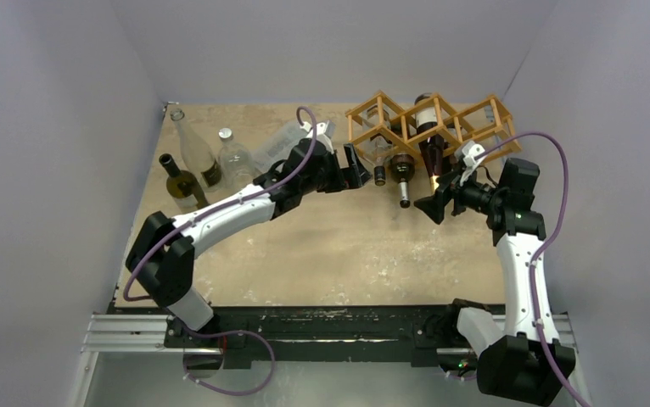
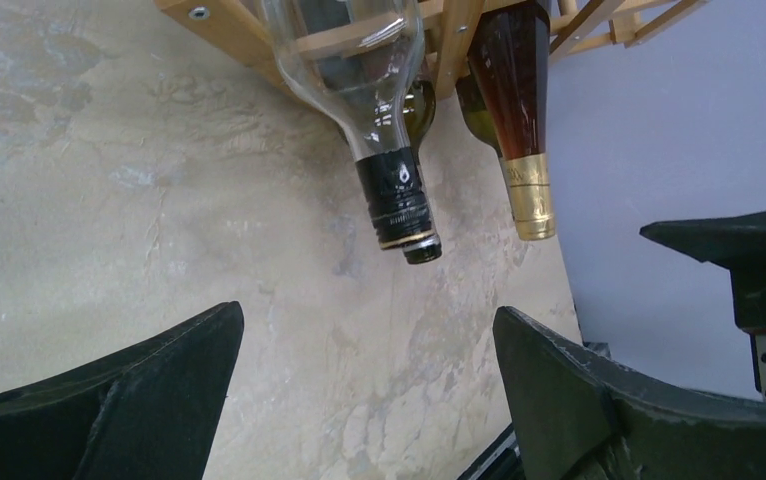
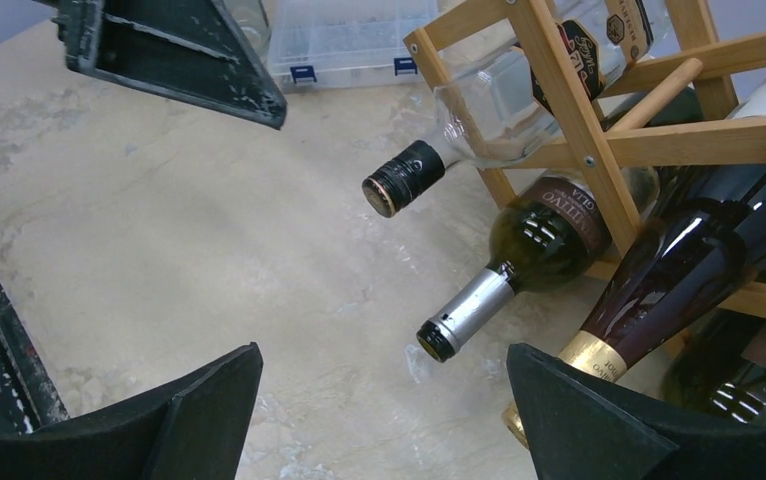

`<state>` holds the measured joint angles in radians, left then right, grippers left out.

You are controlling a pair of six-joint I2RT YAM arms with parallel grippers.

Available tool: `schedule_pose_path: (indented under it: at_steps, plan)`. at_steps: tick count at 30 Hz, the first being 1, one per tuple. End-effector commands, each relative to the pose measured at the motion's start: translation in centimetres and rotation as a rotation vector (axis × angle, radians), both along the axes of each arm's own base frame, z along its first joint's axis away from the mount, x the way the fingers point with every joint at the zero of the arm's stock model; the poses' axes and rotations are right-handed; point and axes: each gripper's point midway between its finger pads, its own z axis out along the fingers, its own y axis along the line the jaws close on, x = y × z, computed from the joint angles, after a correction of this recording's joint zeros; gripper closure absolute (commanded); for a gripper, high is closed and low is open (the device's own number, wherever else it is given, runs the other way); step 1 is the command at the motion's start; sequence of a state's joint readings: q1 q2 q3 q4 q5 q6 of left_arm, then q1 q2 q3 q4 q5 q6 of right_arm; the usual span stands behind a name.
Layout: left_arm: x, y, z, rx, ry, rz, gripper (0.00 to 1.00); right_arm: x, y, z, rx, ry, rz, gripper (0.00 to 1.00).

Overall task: Take the wine bottle off the wine rack
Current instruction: Pick up the wine bottle from the wine rack.

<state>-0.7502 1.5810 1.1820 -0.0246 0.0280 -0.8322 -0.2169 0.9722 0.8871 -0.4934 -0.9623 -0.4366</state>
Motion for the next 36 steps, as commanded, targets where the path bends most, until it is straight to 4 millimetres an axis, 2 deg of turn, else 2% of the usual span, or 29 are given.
schedule_pose_path:
  at_steps: [1, 4, 11, 22, 36]
  plan:
    - [2.1, -2.3, 2.7, -0.063, -0.039, 0.023, 0.04, 0.6, -0.5, 1.1, -0.004, -0.046, -0.041, 0.03]
    - [3.5, -2.9, 2.2, -0.041, -0.054, 0.071, 0.04, 0.9, -0.8, 1.1, -0.006, -0.041, -0.063, 0.02]
    - [5.3, -4.7, 1.3, -0.031, -0.089, 0.105, 0.10, 1.0, -0.9, 1.3, -0.006, -0.038, -0.080, 0.02]
    - [7.4, -6.2, 0.0, -0.002, -0.111, 0.125, 0.13, 1.0, -1.1, 1.2, -0.019, -0.041, -0.089, 0.02]
    - [9.0, -8.4, -1.6, -0.012, -0.098, 0.113, 0.23, 1.2, -1.7, 0.9, -0.052, -0.046, -0.107, 0.02]
